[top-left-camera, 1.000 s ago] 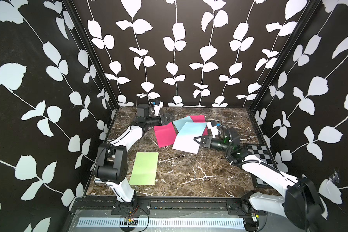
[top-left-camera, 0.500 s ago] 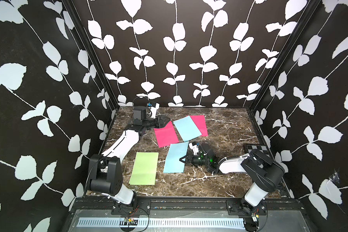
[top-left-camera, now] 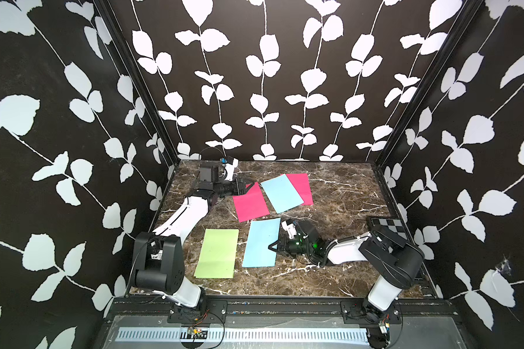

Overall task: Sort the scattered colored papers by color
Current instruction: Place the colored paper at the center of the board.

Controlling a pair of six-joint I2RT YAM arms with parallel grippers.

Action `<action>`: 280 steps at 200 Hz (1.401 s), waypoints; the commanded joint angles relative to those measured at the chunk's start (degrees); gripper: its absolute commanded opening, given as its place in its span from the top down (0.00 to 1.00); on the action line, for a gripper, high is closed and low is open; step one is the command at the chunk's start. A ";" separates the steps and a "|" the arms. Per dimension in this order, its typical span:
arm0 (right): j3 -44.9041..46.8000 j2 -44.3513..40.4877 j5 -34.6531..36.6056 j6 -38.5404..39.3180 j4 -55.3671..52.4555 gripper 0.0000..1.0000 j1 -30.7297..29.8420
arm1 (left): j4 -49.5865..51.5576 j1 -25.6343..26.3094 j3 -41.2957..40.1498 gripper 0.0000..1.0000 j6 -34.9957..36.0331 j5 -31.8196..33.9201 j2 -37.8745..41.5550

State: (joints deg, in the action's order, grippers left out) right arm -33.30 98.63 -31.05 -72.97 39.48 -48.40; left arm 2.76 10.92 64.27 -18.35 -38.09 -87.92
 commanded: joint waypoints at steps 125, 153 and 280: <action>3.16 1.42 -0.51 -2.29 0.29 0.80 -2.92 | 1.72 -1.46 -1.33 0.43 1.39 -1.81 3.64; 3.15 0.70 -0.35 -1.87 -0.80 0.70 -2.91 | 1.54 -1.60 -1.51 0.43 1.39 -2.39 3.46; -3.33 -17.29 7.65 9.89 -40.98 0.21 -1.58 | -0.93 -1.65 -1.20 0.43 -0.62 -4.90 1.24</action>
State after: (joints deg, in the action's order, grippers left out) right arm -33.91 85.27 -26.70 -66.00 10.90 -50.76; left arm 3.46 9.58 63.26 -18.00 -41.15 -86.43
